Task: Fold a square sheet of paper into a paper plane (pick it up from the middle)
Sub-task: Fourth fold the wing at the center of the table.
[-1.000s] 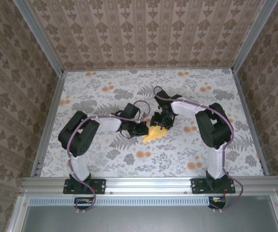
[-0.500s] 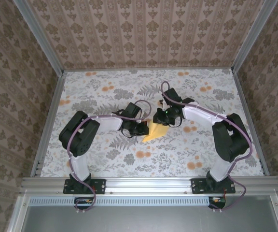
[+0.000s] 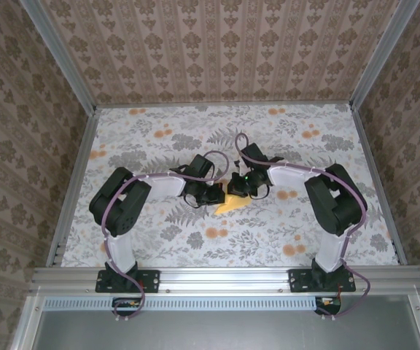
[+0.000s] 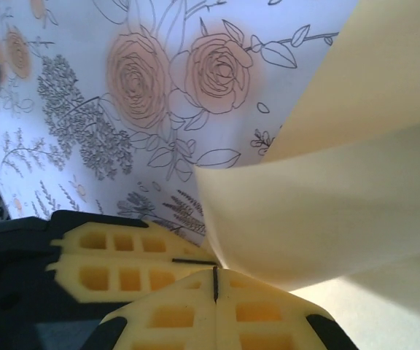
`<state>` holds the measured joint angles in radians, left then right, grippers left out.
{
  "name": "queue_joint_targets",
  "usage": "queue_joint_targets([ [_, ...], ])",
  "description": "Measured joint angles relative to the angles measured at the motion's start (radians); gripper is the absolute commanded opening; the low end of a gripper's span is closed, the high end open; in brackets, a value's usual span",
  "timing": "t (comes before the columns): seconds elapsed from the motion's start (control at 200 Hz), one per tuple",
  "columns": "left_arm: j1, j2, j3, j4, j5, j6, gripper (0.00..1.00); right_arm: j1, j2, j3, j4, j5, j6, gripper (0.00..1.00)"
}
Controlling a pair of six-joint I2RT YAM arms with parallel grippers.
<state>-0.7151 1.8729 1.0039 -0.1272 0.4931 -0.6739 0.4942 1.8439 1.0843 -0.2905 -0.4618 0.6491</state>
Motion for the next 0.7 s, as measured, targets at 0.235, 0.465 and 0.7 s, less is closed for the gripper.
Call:
queue_joint_targets([
  [0.235,-0.003,0.0,0.0,-0.001,-0.004,-0.001,0.0,-0.015,0.039,-0.002,0.029,-0.018,-0.032,0.06],
  [0.465,-0.003,0.0,0.0,-0.001,-0.005,-0.008,0.0,-0.05,0.063,-0.002,0.057,-0.023,-0.077,0.06],
  [0.7,-0.003,0.0,-0.002,-0.001,-0.005,-0.007,0.0,-0.095,0.08,-0.008,0.085,-0.062,-0.105,0.06],
])
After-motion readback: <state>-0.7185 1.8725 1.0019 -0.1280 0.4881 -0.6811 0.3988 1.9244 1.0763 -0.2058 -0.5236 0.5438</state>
